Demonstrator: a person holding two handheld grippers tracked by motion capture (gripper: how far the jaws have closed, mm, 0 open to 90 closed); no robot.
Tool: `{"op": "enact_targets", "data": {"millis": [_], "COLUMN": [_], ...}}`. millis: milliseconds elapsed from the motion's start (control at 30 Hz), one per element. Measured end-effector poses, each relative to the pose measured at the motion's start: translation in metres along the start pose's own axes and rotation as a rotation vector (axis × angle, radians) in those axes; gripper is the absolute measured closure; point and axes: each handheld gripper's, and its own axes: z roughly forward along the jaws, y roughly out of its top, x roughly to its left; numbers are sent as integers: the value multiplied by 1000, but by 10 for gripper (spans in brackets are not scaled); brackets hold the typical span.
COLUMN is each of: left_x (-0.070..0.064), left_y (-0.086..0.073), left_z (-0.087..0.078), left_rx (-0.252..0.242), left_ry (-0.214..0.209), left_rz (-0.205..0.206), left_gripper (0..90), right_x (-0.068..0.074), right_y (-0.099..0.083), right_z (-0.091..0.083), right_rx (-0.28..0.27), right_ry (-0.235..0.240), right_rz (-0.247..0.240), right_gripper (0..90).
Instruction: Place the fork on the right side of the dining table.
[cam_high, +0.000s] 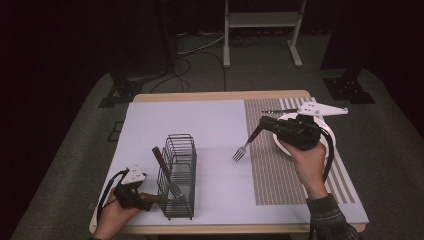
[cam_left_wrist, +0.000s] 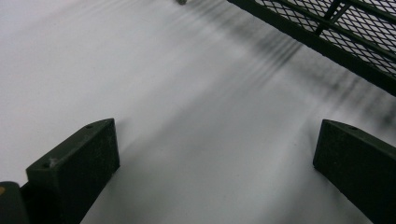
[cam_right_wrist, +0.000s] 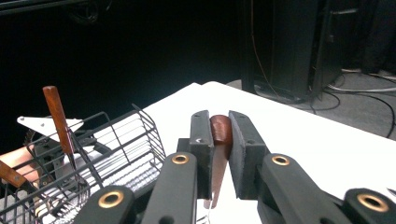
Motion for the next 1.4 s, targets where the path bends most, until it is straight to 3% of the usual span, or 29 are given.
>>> {"op": "enact_targets", "data": {"millis": [233,667,1133,1400], "left_x": [0,0,0,0], "left_y": [0,0,0,0], "left_z": [0,0,0,0], "left_rx": [-2,-3,-1,-2], "left_ry": [0,0,0,0], "left_rz": [-1,-2,-2,-3], "left_gripper": [0,0,0,0], "right_x": [-8,-23,-36,-40], "right_y": [-9,-28,-45,-51], "right_z": [-26,-54,-74,-78], "right_rx": [-5,9,33,36], "right_ry": [-59,-140,-220,-229], "right_rz": [30,75,104,115], "right_gripper": [802,801,801,801]}}
